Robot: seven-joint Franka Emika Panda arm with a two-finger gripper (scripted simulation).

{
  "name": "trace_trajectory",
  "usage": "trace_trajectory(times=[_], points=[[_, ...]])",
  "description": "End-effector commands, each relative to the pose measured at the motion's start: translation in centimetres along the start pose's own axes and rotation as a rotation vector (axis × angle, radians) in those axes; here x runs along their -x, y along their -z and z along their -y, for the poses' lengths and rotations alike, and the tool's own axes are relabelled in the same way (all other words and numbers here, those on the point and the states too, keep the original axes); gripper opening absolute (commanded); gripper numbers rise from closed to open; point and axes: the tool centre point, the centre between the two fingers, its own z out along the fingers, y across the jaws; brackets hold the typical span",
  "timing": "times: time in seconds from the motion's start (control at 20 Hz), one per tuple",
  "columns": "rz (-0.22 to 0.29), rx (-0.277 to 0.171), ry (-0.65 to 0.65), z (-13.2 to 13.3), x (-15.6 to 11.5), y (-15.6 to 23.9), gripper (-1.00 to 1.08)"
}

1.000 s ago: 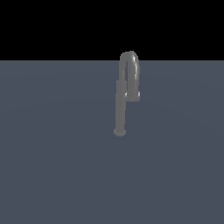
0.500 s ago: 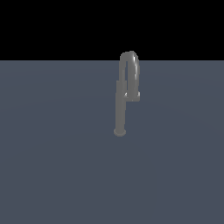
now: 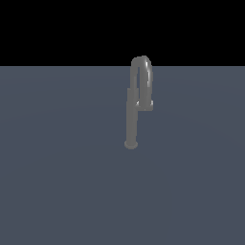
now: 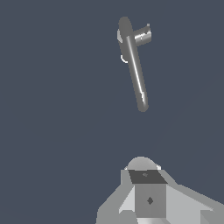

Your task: Turn on the faucet by rotating a designated handle.

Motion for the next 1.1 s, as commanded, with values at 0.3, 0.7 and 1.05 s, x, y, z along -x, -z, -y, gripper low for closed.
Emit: trace_trajectory(times=[0.3,0.7,1.05], points=[[0.132,-0.123,-0.123,0.3,-4.7,-0.3,-1.0],[0.262,-0.245,-0.244,0.0,-9.3,-1.2,-1.0],[0.381,-0.358,-0.354,-0.6,-13.2,-2.6,-1.0]])
